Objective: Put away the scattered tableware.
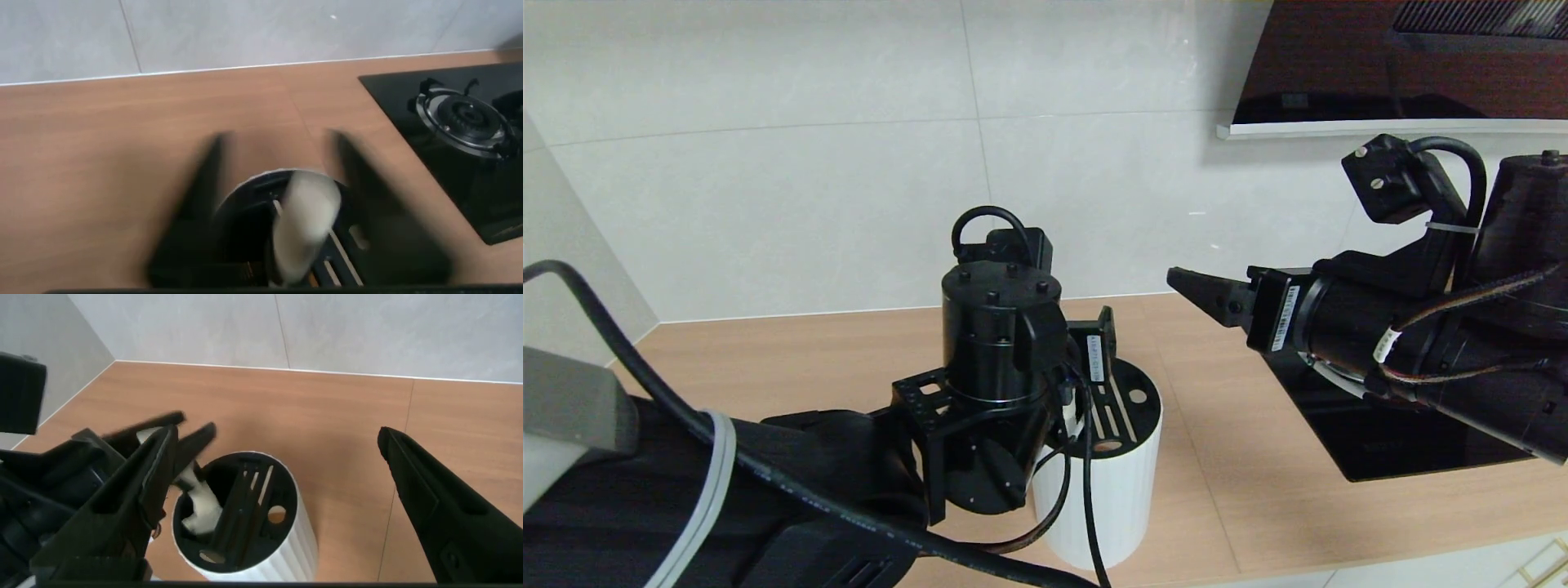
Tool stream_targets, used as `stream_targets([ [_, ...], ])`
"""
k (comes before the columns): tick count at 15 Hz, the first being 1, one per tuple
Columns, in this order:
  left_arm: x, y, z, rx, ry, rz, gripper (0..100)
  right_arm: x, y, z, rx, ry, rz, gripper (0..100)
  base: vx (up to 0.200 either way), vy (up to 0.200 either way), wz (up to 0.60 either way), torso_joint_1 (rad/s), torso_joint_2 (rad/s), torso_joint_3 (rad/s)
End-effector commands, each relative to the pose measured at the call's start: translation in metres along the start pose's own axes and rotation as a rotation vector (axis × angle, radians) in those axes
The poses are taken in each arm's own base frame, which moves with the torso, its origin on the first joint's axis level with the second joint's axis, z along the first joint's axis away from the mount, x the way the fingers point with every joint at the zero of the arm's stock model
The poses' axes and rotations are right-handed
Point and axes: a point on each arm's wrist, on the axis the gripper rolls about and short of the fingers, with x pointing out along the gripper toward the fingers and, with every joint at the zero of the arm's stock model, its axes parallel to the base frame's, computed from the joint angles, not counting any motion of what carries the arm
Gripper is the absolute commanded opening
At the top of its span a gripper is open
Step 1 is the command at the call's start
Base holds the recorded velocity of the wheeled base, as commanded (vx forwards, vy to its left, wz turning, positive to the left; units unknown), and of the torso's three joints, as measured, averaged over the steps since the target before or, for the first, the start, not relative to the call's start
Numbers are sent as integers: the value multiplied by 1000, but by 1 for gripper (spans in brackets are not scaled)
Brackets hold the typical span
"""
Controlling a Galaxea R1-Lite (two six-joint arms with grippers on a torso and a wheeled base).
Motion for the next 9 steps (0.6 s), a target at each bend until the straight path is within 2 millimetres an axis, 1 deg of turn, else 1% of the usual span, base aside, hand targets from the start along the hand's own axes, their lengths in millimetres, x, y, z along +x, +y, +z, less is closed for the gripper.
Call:
stream_targets([
  [1, -2, 0, 3, -6, -7, -5, 100, 0, 0, -1, -1, 2, 1, 100, 0, 0, 0, 0, 0, 0],
  [6, -5, -3, 4, -11, -12, -15, 100, 1, 0, -1, -1, 5, 0, 100, 0, 0, 0, 0, 0, 0],
  [8, -12, -1, 18, -62, -78, -34, 100, 1, 0, -2, -1, 6, 0, 100, 0, 0, 0, 0, 0, 0],
  [9, -25, 4, 36, -122, -157, -68, 100, 1, 0, -1, -1, 3, 0, 100, 0, 0, 0, 0, 0, 0],
])
